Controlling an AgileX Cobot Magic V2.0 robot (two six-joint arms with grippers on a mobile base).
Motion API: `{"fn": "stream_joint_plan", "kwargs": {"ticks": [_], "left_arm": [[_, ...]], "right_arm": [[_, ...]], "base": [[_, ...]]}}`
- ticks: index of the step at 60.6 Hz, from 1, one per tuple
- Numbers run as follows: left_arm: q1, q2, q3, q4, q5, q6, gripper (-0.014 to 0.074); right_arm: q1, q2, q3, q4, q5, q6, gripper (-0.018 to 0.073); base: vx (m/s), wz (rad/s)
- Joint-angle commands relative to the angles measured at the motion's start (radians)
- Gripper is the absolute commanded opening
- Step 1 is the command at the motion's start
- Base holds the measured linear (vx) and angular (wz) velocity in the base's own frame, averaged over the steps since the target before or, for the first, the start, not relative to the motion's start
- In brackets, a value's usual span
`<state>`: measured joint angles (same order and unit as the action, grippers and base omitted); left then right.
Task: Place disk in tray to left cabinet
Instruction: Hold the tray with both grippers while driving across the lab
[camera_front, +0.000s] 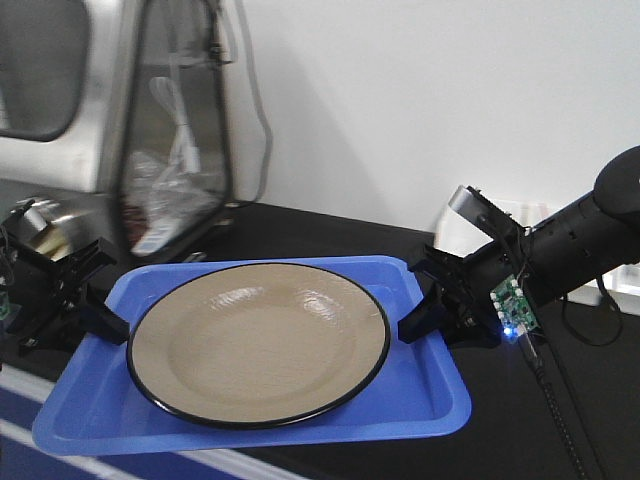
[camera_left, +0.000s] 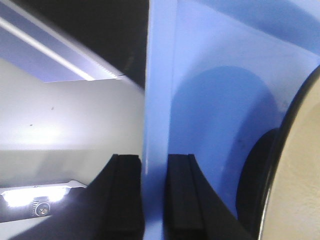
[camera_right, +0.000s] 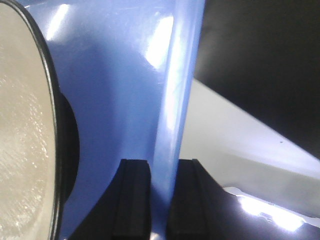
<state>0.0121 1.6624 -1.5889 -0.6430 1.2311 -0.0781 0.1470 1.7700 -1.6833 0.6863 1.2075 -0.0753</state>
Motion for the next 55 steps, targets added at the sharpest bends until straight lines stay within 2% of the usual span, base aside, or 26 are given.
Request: {"fn": "stream_joint_plan", "kwargs": {"ticks": [1,55], "left_arm": [[-0.019,-0.051,-0.039,-0.154,0.022,-0.018,-0.0001],[-0.019,-0.06,-0.039,-0.153,0.023,-0.018,-0.0001]], "right_arm": [[0.015,-0.059,-0.04,0.166,-0.022,-0.017,-0.0004],[0.015,-0.059,-0.04,0.166,-0.013,-0.017,-0.0004]], "base": [[-0.11,0.61],[-0.03,0.76]]}}
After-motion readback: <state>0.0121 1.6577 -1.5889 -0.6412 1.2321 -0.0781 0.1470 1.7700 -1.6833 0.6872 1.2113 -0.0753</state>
